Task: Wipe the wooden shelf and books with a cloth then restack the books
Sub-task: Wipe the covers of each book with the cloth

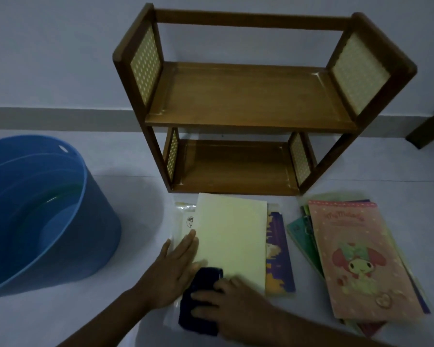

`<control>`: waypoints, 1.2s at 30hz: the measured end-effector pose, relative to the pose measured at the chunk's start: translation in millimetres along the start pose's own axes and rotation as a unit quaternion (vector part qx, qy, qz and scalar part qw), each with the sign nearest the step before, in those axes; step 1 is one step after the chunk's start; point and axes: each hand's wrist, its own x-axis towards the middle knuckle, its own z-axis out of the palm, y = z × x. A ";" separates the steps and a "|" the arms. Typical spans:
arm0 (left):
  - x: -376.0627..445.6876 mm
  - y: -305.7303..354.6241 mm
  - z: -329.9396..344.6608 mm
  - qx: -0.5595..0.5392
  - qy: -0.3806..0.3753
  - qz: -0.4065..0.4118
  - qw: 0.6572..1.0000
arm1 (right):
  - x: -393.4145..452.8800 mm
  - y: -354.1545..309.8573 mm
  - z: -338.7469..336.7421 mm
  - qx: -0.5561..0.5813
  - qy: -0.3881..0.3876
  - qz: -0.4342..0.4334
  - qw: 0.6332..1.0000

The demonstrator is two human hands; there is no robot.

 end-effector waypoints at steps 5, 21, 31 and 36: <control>1.0 -5.0 -7.1 -0.042 -0.014 0.014 0.999 | 32.9 79.4 -22.8 0.115 0.120 0.184 0.969; -1.2 -12.2 1.2 -0.125 0.009 0.012 0.992 | 45.1 131.1 -45.0 0.031 0.081 0.402 0.911; -1.4 -16.8 -8.8 -0.005 -0.017 0.035 0.999 | -27.0 53.4 -8.3 0.125 0.031 0.221 0.967; -12.3 -12.7 -18.7 0.129 -0.044 0.093 0.986 | -71.2 93.3 -19.6 0.036 -0.036 0.386 0.921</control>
